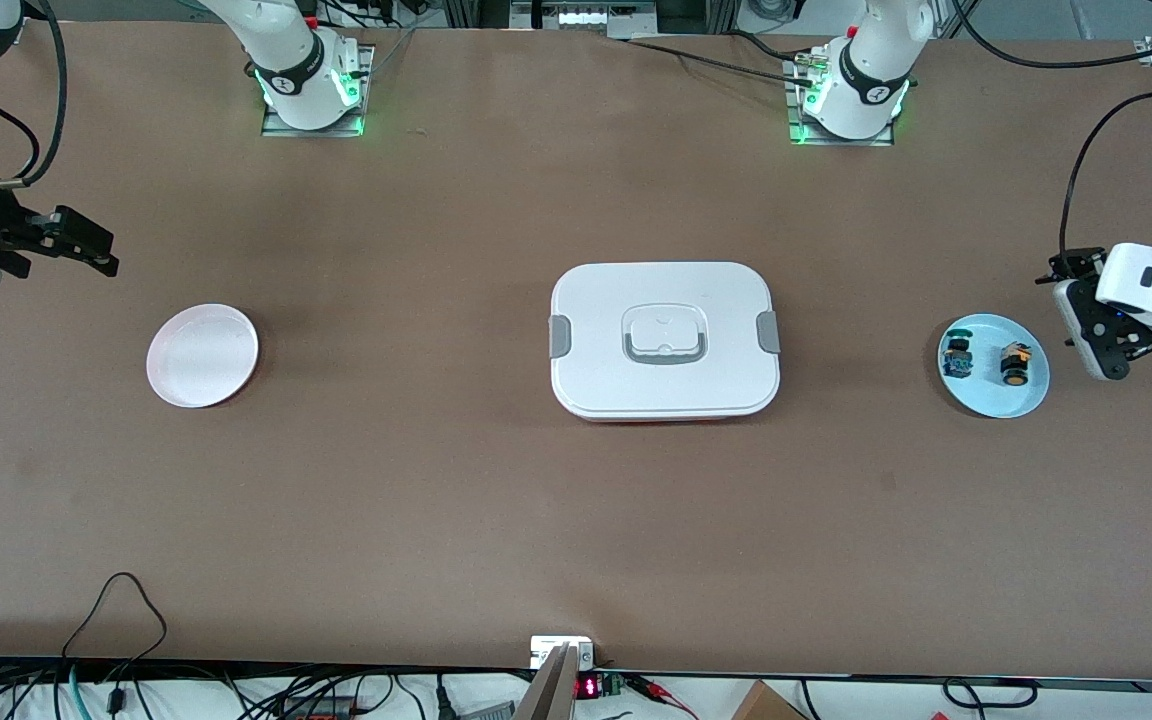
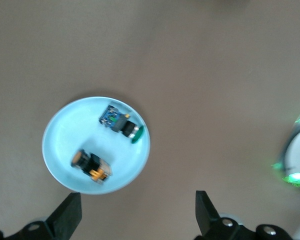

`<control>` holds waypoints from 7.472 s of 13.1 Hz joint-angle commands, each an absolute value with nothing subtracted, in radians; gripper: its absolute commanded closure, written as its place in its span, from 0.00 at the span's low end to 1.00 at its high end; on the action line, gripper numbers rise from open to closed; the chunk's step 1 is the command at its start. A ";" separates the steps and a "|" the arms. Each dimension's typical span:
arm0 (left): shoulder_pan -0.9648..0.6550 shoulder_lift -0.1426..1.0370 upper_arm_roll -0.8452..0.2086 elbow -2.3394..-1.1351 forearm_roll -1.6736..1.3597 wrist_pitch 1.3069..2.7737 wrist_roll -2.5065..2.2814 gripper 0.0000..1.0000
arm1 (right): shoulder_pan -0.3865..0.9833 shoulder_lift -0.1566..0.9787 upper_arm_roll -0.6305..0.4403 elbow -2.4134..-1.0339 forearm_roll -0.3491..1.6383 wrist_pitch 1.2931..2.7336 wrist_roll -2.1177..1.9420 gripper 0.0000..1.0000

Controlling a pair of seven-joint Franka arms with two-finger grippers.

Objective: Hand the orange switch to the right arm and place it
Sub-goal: 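Move the left gripper over the light-blue dish of switches, then lower the left gripper and grasp the orange-and-black switch, then lift the orange switch with the left gripper and carry it toward the right gripper, then hold the switch with the left gripper while the right gripper grasps it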

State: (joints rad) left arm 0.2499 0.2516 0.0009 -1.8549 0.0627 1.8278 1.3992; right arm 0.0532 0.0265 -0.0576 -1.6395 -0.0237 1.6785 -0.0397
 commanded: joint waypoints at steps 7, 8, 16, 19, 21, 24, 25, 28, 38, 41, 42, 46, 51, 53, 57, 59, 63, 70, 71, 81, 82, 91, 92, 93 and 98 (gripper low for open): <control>0.370 0.222 -0.018 -2.088 0.069 2.267 2.038 0.00 | 0.043 0.028 -0.058 -1.612 -0.012 1.571 -0.041 0.00; 0.383 0.225 -0.018 -2.103 0.064 2.313 2.109 0.00 | 0.041 0.026 -0.060 -1.612 -0.011 1.565 -0.040 0.00; 0.453 0.368 -0.020 -2.145 -0.113 2.494 2.390 0.00 | 0.046 0.035 -0.057 -1.614 -0.011 1.565 -0.037 0.00; 0.451 0.374 -0.021 -2.138 -0.123 2.496 2.396 0.00 | 0.046 0.038 -0.055 -1.614 -0.012 1.566 -0.035 0.00; 0.456 0.388 -0.037 -2.137 -0.124 2.505 2.396 0.00 | 0.046 0.038 -0.055 -1.614 -0.012 1.565 -0.034 0.00; 0.459 0.405 -0.043 -2.134 -0.140 2.519 2.396 0.00 | 0.044 0.038 -0.055 -1.614 -0.011 1.566 -0.032 0.00; 0.459 0.410 -0.043 -2.131 -0.147 2.519 2.396 0.00 | 0.044 0.038 -0.055 -1.614 -0.011 1.566 -0.032 0.00; 0.460 0.423 -0.048 -2.129 -0.153 2.533 2.396 0.00 | 0.044 0.038 -0.055 -1.614 -0.011 1.569 -0.032 0.00; 0.469 0.479 -0.049 -2.085 -0.172 2.539 2.402 0.00 | 0.045 0.049 -0.055 -1.615 -0.011 1.571 -0.032 0.00; 0.468 0.482 -0.051 -2.085 -0.173 2.539 2.402 0.00 | 0.044 0.049 -0.055 -1.615 -0.011 1.572 -0.032 0.00; 0.468 0.482 -0.051 -2.085 -0.173 2.540 2.402 0.00 | 0.044 0.051 -0.055 -1.615 -0.011 1.574 -0.032 0.00; 0.468 0.489 -0.051 -2.079 -0.173 2.540 2.404 0.12 | 0.044 0.052 -0.055 -1.615 -0.011 1.571 -0.034 0.00; 0.468 0.489 -0.051 -2.075 -0.173 2.539 2.404 0.61 | 0.048 0.052 -0.055 -1.615 -0.011 1.574 -0.034 0.00; 0.460 0.491 -0.052 -2.046 -0.173 2.531 2.445 0.77 | 0.051 0.052 -0.055 -1.615 -0.011 1.574 -0.034 0.00; 0.471 0.491 -0.066 -1.975 -0.239 2.410 2.454 1.00 | 0.054 0.052 -0.052 -1.615 -0.011 1.571 -0.034 0.00; 0.456 0.511 -0.069 -1.874 -0.277 2.236 2.451 1.00 | 0.054 0.055 -0.051 -1.615 -0.011 1.566 -0.040 0.00; 0.454 0.580 -0.173 -1.671 -0.545 1.826 2.403 1.00 | 0.055 0.057 -0.048 -1.615 -0.009 1.578 -0.034 0.00; 0.237 0.695 -0.350 -1.523 -1.171 1.497 2.103 1.00 | 0.055 0.086 -0.052 -1.623 0.107 1.566 -0.046 0.00; 0.174 0.693 -0.350 -1.523 -1.274 1.531 2.082 1.00 | 0.054 0.090 -0.049 -1.623 0.112 1.565 -0.049 0.00; -0.434 0.670 -0.350 -1.366 -1.901 2.377 2.008 1.00 | 0.113 0.129 -0.048 -1.621 0.596 1.394 -0.051 0.00; -0.468 0.670 -0.350 -1.344 -1.902 2.452 1.976 1.00 | 0.114 0.143 -0.048 -1.621 0.657 1.394 -0.051 0.00; -0.604 0.669 -0.342 -1.232 -1.894 2.709 1.858 1.00 | 0.029 0.347 -0.052 -1.623 1.207 1.261 -0.049 0.00; -0.604 0.669 -0.342 -1.232 -1.894 2.709 1.858 1.00 | 0.028 0.353 -0.052 -1.624 1.241 1.256 -0.048 0.00; -0.606 0.669 -0.342 -1.232 -1.894 2.709 1.856 1.00 | 0.028 0.357 -0.052 -1.626 1.256 1.247 -0.045 0.00; -0.604 0.669 -0.342 -1.232 -1.894 2.709 1.858 1.00 | 0.028 0.400 -0.054 -1.640 1.400 1.232 -0.052 0.00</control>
State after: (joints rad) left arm -0.5952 0.6727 -0.3513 -1.2449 -1.8777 2.7020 1.8613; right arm 0.0307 0.3712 -0.0545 -1.6404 1.3381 1.2442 -0.0488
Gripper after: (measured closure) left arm 0.278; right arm 0.000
